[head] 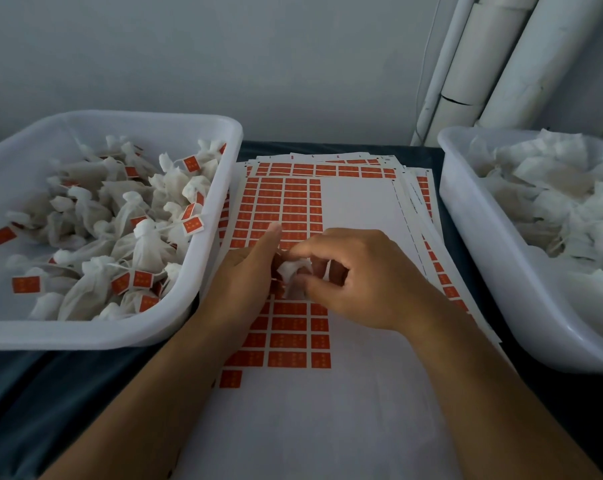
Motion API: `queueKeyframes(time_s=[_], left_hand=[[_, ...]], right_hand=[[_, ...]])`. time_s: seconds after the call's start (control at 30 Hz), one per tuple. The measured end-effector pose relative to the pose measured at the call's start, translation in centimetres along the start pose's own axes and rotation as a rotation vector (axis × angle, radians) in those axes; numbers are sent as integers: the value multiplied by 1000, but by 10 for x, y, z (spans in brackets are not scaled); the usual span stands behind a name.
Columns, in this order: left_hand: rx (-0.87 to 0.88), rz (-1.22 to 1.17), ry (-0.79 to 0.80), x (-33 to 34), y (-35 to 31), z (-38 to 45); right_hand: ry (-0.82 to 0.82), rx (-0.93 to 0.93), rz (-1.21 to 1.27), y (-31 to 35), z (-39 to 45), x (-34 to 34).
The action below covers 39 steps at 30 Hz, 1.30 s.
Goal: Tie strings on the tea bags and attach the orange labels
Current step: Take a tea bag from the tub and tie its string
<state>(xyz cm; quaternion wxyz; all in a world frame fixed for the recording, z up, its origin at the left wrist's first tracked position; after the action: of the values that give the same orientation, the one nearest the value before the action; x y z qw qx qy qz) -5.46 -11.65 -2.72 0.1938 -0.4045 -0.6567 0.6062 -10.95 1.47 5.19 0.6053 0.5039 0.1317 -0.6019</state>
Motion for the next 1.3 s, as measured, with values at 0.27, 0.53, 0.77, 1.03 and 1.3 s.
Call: queueKeyframes(time_s=[0.27, 0.53, 0.77, 1.03, 1.3], left_hand=[[-4, -82, 126, 5, -3, -3], [117, -83, 219, 11, -18, -9], [379, -45, 237, 16, -43, -26], [524, -129, 93, 9, -59, -34], [684, -161, -79, -3, -71, -46]], right_hand=[[-143, 20, -94, -6, 2, -12], [-240, 40, -13, -6, 2, -22], [-289, 111, 167, -11, 1, -33], [-246, 233, 401, -13, 3, -27], [-148, 337, 613, -16, 3, -16]])
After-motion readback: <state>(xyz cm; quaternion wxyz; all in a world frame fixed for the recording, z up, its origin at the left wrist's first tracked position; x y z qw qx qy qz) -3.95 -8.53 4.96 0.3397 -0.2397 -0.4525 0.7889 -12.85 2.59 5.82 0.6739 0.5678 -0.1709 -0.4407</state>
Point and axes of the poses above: each hand's wrist, its own z-axis towards the middle knuckle, its own x-axis out of the palm, y = z × x, the point moved 9 cm from there along z, towards the middle knuckle, and after that the axes turned 6 degrees about -y, right-handed, at the moved point
